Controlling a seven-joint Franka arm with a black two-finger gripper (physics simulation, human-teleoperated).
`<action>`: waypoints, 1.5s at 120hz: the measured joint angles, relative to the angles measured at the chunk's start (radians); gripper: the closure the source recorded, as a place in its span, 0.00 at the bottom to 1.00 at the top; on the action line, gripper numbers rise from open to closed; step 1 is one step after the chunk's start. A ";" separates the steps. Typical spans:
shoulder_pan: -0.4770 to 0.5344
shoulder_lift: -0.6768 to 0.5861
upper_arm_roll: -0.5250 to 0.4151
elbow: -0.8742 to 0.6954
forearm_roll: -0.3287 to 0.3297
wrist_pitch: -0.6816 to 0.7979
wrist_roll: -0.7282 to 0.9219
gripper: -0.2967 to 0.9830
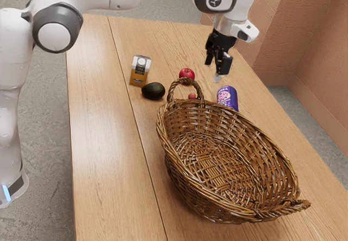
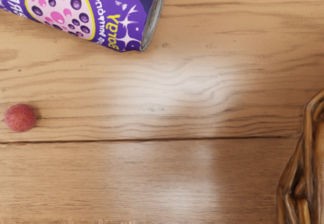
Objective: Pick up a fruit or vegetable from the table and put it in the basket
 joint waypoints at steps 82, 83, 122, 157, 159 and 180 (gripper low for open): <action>0.161 0.336 0.248 0.161 -0.056 0.159 0.340 0.23; 0.163 0.345 0.247 0.167 -0.060 0.162 0.344 0.23; 0.198 0.477 0.245 0.241 -0.131 0.216 0.461 0.23; 0.200 0.494 0.228 0.256 -0.145 0.214 0.528 0.23; 0.200 0.493 0.229 0.256 -0.146 0.211 0.531 0.23; 0.200 0.491 0.238 0.255 -0.147 0.172 0.557 0.23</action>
